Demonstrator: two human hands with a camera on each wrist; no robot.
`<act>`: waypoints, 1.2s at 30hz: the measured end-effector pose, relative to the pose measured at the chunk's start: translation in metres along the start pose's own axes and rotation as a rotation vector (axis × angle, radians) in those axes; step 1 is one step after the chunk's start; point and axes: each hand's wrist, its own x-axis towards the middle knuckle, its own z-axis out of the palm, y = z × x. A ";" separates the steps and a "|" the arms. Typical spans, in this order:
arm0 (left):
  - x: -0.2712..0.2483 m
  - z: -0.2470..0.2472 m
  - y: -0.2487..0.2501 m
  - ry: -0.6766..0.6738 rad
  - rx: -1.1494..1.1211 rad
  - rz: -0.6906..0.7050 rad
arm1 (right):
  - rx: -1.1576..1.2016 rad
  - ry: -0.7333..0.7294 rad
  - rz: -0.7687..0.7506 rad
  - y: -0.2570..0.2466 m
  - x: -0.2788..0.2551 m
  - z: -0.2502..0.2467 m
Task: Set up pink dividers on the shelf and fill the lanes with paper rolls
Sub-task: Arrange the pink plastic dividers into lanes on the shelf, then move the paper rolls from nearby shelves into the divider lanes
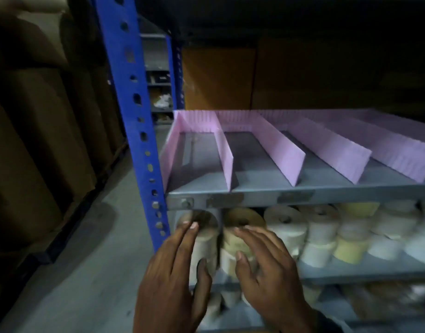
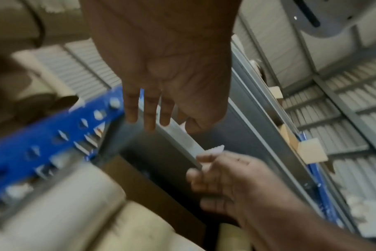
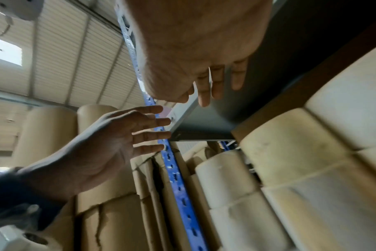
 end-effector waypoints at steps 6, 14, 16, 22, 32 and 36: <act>-0.015 0.055 0.042 -0.185 -0.231 -0.041 | -0.211 -0.208 0.268 0.034 -0.045 -0.070; 0.010 0.134 0.152 -0.371 -0.403 0.073 | -0.460 -0.215 0.420 0.095 -0.080 -0.222; 0.019 0.153 0.189 -0.344 -0.435 0.131 | -0.511 -0.203 0.451 0.112 -0.085 -0.262; 0.045 0.206 0.311 -0.274 -0.577 0.224 | -0.634 -0.133 0.495 0.165 -0.086 -0.378; 0.098 0.304 0.484 -0.207 -0.689 0.223 | -0.821 -0.009 0.369 0.272 -0.012 -0.529; 0.141 0.348 0.523 -0.171 -0.632 0.220 | -0.878 -0.057 0.363 0.312 0.036 -0.563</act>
